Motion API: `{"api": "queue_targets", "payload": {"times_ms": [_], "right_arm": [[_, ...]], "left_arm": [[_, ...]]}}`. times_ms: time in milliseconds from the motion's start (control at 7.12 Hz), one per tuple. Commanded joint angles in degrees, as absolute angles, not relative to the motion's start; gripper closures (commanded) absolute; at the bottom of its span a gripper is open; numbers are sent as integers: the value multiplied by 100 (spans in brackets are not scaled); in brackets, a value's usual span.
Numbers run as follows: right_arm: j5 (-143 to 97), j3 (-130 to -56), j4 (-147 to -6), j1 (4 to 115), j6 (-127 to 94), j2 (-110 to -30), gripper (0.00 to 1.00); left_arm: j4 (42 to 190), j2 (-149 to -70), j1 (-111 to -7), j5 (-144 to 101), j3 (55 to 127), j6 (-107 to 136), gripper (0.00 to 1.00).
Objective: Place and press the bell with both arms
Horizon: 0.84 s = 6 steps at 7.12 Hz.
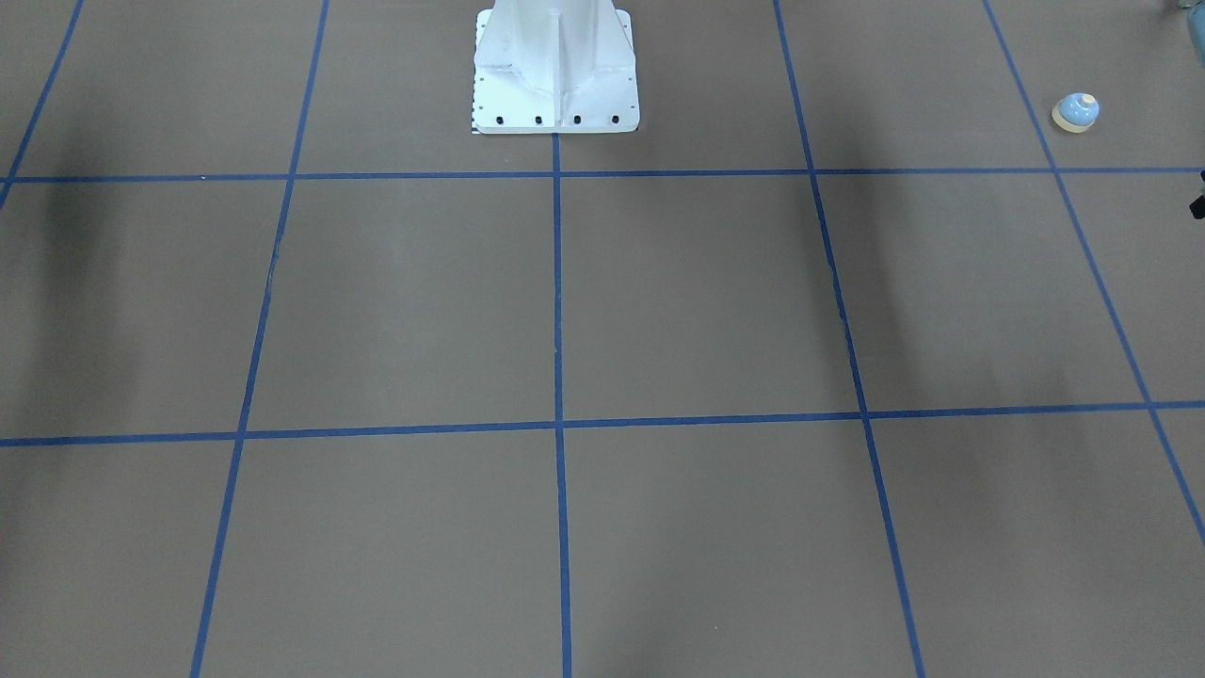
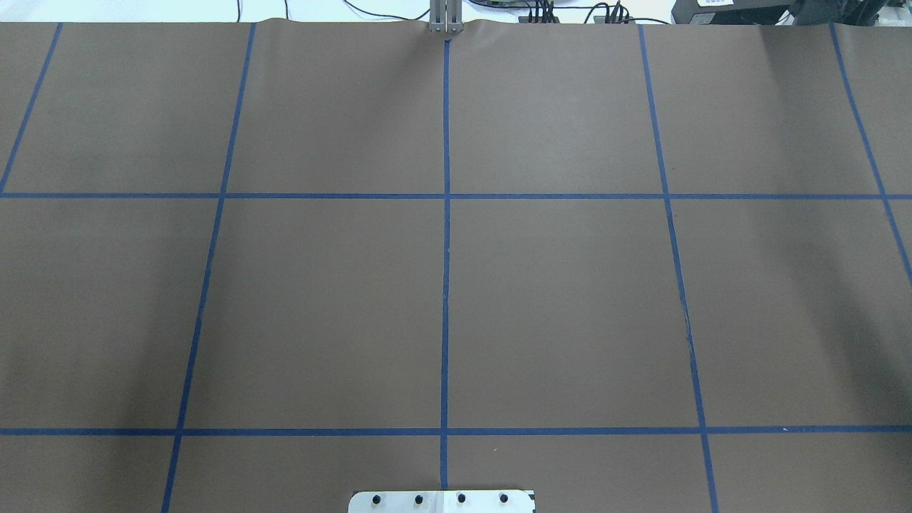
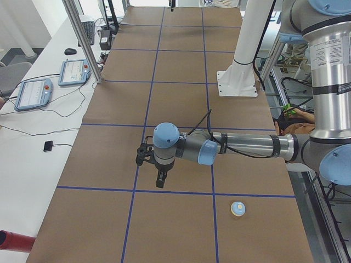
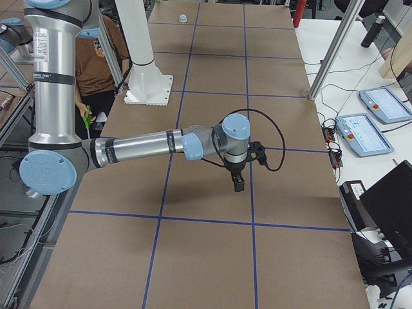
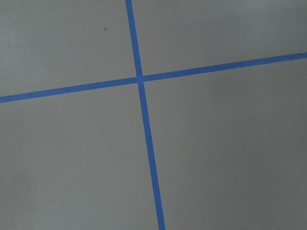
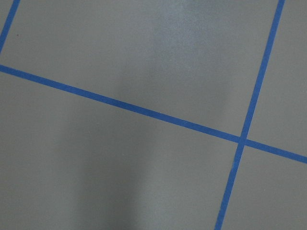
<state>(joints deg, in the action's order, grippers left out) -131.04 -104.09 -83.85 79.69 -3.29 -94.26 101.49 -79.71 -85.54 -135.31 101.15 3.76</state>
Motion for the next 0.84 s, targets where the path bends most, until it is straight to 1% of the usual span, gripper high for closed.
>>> {"api": "queue_targets", "payload": {"times_ms": [0,562,702], "right_arm": [[-13122,-10581,-8385,8112,-325,-9675,0],[-13148,-10582,-8385,8112,-334,-9677,0],[-13148,-10556,-8385,8112,-343,-9677,0]], "left_arm": [[10108,-7954,-8587,-13596,10168,395,0],[10204,-7831,-8587,-13588,10081,360,0],[10265,-7753,-8587,-13588,10229,378,0]]}}
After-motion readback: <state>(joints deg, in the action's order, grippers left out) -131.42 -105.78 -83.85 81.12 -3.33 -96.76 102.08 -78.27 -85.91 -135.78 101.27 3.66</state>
